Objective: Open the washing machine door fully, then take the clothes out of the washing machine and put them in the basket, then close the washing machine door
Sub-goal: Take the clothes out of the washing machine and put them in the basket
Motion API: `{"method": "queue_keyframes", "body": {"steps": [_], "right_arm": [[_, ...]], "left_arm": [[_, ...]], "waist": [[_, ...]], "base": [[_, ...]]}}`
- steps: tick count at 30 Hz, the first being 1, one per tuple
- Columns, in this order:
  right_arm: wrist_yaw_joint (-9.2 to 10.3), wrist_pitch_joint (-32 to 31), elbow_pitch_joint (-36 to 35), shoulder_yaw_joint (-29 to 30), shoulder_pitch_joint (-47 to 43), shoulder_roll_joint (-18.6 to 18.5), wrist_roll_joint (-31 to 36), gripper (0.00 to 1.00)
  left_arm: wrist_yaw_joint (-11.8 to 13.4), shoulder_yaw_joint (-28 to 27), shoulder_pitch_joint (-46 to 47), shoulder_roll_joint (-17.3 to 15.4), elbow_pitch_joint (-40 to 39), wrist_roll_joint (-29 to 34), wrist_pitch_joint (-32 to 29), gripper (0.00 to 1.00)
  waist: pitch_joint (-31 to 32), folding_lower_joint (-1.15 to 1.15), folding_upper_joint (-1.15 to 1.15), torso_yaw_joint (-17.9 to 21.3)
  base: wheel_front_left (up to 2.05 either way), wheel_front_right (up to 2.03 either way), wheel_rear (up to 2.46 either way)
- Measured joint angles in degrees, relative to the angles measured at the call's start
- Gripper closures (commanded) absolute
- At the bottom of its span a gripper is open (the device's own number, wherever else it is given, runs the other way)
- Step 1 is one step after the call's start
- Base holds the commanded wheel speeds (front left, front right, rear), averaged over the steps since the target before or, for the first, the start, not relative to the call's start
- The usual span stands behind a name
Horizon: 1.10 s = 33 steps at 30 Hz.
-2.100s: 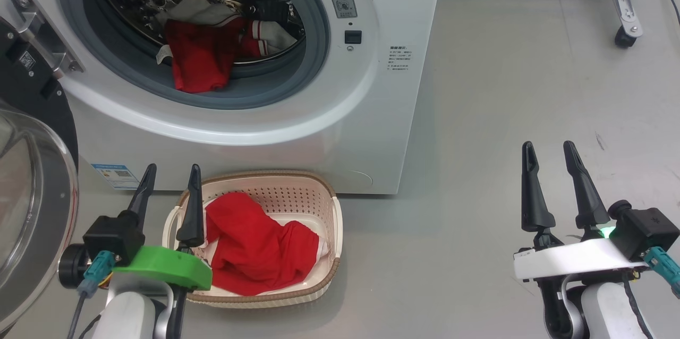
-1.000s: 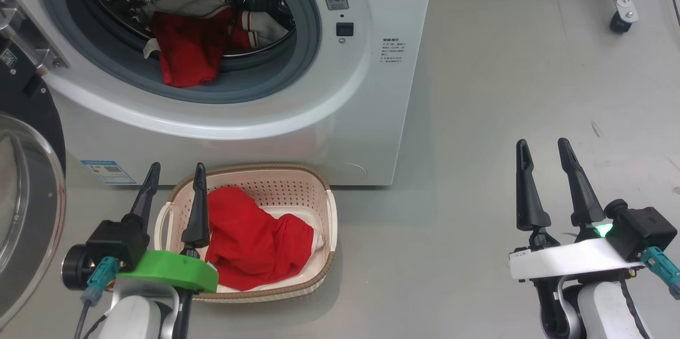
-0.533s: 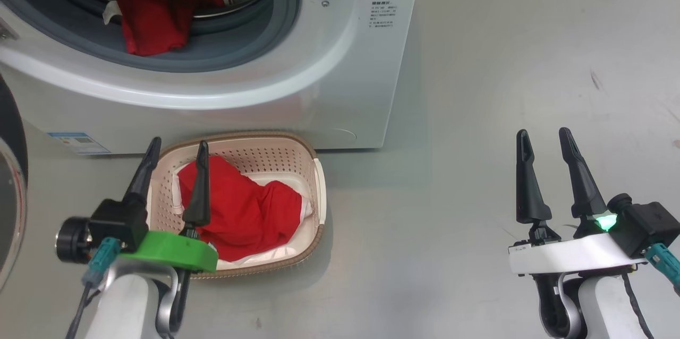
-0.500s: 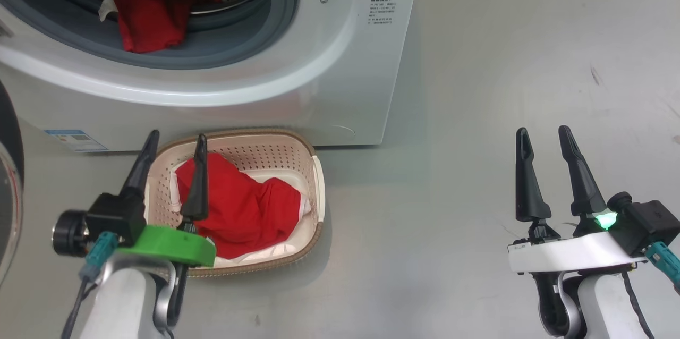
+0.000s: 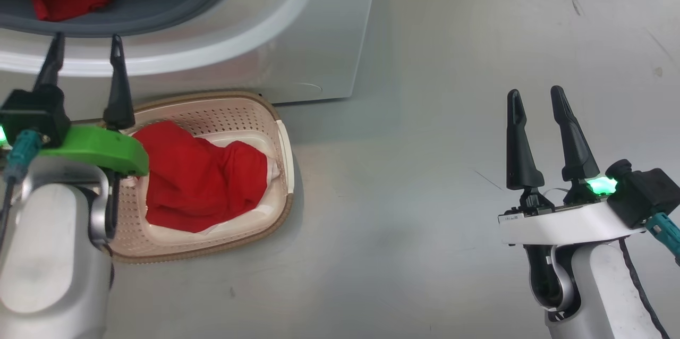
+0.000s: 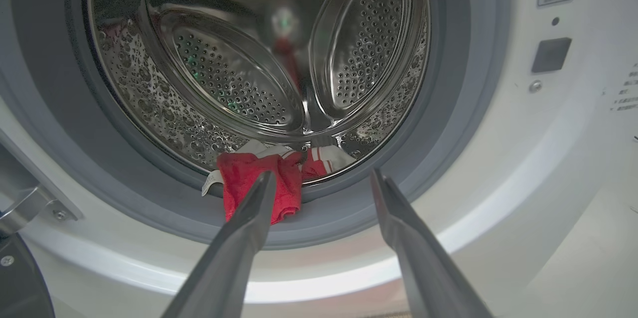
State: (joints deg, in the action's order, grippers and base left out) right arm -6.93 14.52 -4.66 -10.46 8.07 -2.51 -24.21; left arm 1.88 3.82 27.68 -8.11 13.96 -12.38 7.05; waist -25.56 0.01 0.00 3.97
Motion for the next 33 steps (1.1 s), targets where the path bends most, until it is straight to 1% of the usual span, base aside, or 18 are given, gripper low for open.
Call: {"method": "queue_keyframes", "body": {"steps": [3, 14, 21, 28, 33], "right_arm": [[-0.01, -0.01, 0.03, -0.58, 0.61, -0.01, -0.46, 0.00], [-0.03, 0.00, 0.07, -1.41, 3.08, -0.02, -1.91, 0.00], [-0.03, 0.00, -0.18, -1.60, 4.87, -0.02, -3.11, 0.00], [-0.03, 0.00, -0.24, -1.74, 6.56, -0.02, -4.02, 0.00], [-0.03, 0.00, -0.27, -1.62, 6.86, -0.02, -4.11, 0.00]], "left_arm": [[0.86, -0.20, 3.24, -1.66, 1.37, 1.33, -2.36, 0.00], [2.58, -2.13, 14.19, -6.94, 8.89, 4.82, -11.28, 0.00], [3.20, -3.09, 20.98, -8.33, 12.58, 5.46, -15.80, 0.00], [3.88, -5.53, 25.52, -11.74, 16.82, 7.44, -19.53, 0.00], [3.89, -5.42, 28.75, -12.72, 18.28, 8.50, -20.98, 0.00]], "waist": [[-1.43, 0.00, 0.00, 1.31], [-6.16, 0.00, 0.00, 5.22], [-9.15, 0.00, 0.00, 7.08], [-11.90, 0.00, 0.00, 8.92], [-13.63, 0.00, 0.00, 10.19]], "base": [[0.00, 0.00, 0.00], [0.00, 0.00, 0.00], [0.00, 0.00, 0.00], [0.00, 0.00, 0.00], [0.00, 0.00, 0.00]]}}
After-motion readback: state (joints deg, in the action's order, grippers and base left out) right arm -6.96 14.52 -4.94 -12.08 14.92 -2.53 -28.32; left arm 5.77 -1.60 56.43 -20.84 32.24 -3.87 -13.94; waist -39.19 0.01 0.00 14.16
